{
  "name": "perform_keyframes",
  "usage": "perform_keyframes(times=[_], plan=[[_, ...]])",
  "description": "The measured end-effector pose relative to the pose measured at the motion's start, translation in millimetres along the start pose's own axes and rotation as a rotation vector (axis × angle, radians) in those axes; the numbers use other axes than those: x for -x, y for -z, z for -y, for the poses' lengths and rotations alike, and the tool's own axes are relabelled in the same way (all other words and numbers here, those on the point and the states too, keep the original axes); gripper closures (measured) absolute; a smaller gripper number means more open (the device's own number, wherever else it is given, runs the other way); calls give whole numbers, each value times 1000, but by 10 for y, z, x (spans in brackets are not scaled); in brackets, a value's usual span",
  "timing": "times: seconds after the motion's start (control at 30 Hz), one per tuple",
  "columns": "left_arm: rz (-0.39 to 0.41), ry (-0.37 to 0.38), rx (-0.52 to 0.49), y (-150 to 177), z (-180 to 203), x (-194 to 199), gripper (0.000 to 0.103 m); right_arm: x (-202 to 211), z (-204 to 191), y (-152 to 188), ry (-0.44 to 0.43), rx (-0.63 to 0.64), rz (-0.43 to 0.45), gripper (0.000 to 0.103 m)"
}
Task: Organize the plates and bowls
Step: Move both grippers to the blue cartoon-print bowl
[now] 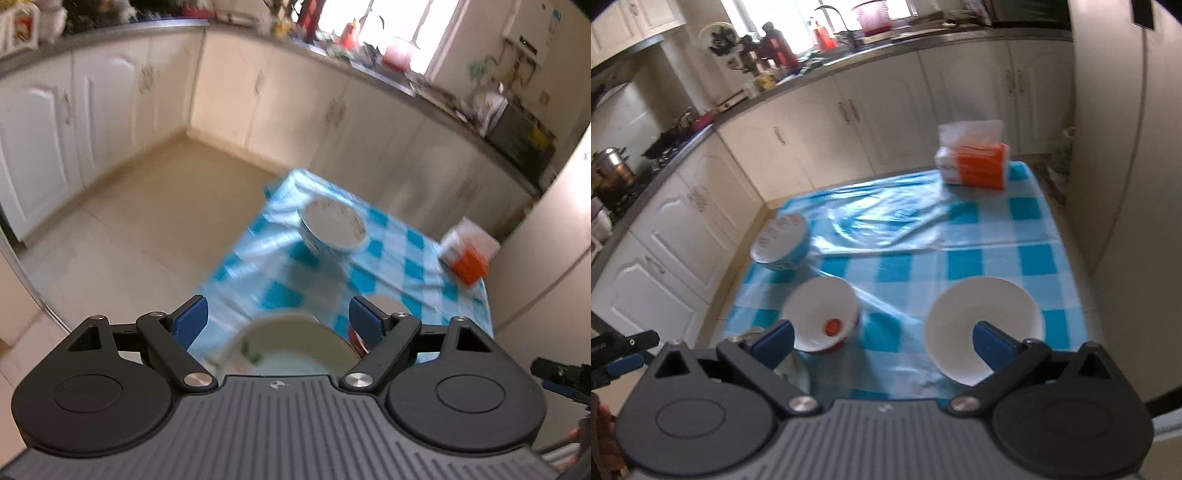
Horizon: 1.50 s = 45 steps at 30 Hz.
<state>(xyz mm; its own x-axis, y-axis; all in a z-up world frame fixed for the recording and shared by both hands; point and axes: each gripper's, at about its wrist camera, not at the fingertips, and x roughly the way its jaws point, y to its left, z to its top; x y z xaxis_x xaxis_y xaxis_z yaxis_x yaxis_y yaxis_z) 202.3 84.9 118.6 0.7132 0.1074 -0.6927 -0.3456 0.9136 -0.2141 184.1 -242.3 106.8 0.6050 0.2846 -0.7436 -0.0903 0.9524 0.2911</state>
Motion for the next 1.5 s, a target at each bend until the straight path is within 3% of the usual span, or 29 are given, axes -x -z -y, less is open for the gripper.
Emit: perform_keyframes(times=[0.13,0.27,0.37,0.5,0.7,0.93,1.03,1.23,1.5], plan=[[44,-52,40,-85,-179,24,0,-54,-227,-129,22,50,-76,1],[83,-111,10,-197,-306,31,0,-113,-409,-301,145,81,-122,1],[73,-157,-15,-297,-400,-29,0,-118,-540,-423,214,146,-89,1],[37,-196,-23,-437,-471,-119,0,-116,-724,-586,190,185,-27,1],[79,-155,-86,-635,-484,-184,0,-312,-1053,-797,152,259,30,1],[63,-75,-34,-763,-342,-570,0,-813,-1261,-921,126,303,54,1],[52,-39,-16,-781,-266,-747,0,-1080,-1263,-1019,103,277,38,1],[39,-42,25,-793,-97,-1193,0,-1579,-1194,-1072,85,215,26,1],[-2,-6,-26,-734,59,-1719,0,-2166,-997,-1080,38,54,-15,2]])
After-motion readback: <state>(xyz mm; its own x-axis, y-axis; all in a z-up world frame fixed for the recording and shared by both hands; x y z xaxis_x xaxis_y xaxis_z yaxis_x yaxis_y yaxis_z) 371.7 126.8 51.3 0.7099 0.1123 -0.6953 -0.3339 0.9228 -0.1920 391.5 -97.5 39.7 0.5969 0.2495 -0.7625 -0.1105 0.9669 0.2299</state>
